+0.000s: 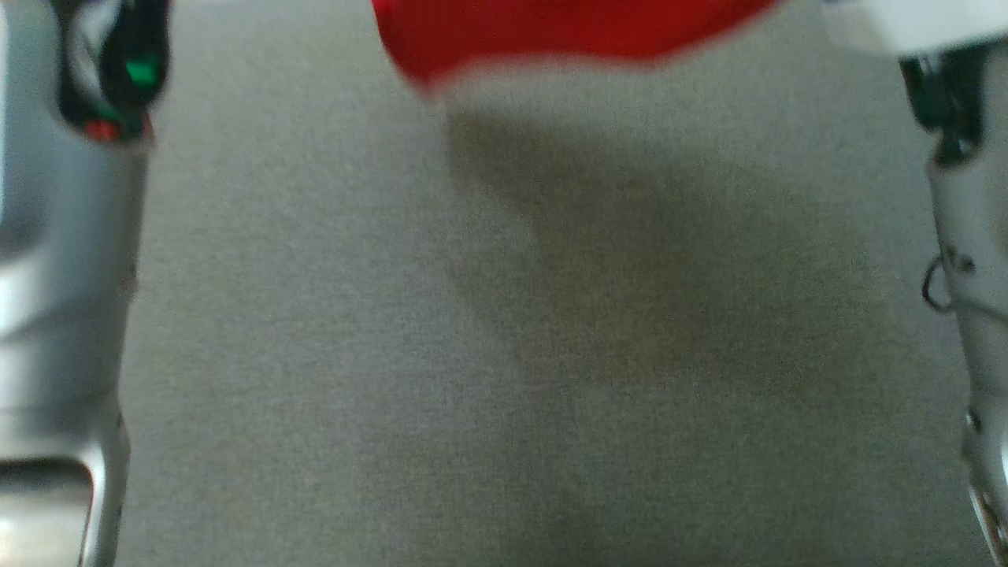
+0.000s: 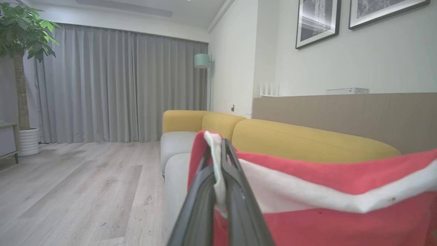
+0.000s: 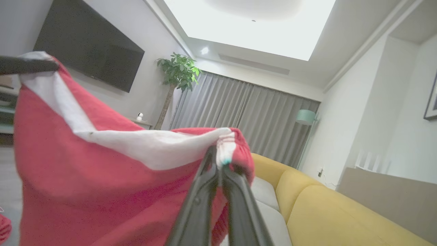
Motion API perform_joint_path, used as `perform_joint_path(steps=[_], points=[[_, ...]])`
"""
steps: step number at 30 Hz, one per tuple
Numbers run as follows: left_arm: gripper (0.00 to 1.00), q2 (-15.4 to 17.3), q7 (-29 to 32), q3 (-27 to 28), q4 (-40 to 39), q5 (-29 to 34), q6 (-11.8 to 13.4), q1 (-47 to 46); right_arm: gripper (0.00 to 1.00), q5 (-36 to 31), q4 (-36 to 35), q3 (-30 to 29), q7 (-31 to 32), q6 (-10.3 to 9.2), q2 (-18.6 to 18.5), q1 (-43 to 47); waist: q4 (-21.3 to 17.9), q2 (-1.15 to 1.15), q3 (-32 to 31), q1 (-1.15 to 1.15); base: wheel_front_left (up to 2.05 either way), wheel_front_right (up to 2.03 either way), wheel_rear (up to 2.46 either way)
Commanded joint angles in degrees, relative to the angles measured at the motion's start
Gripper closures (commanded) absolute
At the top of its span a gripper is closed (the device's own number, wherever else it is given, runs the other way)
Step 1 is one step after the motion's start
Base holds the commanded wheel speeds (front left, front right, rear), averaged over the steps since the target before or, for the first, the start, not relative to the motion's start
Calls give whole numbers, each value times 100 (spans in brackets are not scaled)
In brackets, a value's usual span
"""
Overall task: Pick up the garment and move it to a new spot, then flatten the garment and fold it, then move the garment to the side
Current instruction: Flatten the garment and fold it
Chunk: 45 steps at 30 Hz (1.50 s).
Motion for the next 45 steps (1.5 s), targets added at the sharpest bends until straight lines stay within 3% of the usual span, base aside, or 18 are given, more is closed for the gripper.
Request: perform_joint_path(steps=[1, 7, 12, 16, 23, 31, 38, 39, 45], points=[[100, 167, -68, 235, -76, 54, -37, -256, 100, -74, -31, 85, -72, 43, 136, -106, -76, 0, 328, -2, 0, 0, 0], [100, -72, -743, 322, 412, -48, -106, -225, 100, -319, 1102, 258, -582, 43, 417, -534, -6, 0, 878, -2, 0, 0, 0], [100, -202, -1242, 262, 431, -209, -264, 752, 100, -261, 1693, 545, -932, 43, 503, 23, 66, 0, 1020, -2, 0, 0, 0], [100, -165, -1533, 253, 118, -293, -328, 1617, 100, -85, 1724, 540, -1096, 43, 585, 662, 75, 0, 951, -2, 0, 0, 0], [100, -108, -1803, 303, -792, -449, -231, 3124, 100, 85, 1007, 422, -1189, 43, 635, 2047, 151, 0, 505, -2, 0, 0, 0], [100, -94, -1803, 88, -1906, -381, 211, 5135, 100, -1, -198, -86, -1015, 43, 639, 4161, 234, 0, -567, -2, 0, 0, 0], [100, 61, -1418, -132, -2899, -356, 533, 6345, 100, -137, -1421, -388, -454, 43, 648, 5640, 201, 0, -1164, -2, 0, 0, 0], [100, 167, -1257, -160, -3195, -325, 637, 6637, 100, -176, -1844, -473, -236, 43, 621, 6072, 177, 0, -1234, -2, 0, 0, 0], [100, 375, -879, -205, -3483, -289, 806, 7010, 100, -232, -2397, -404, 248, 43, 560, 6687, 71, 0, -1194, -2, 0, 0, 0]])
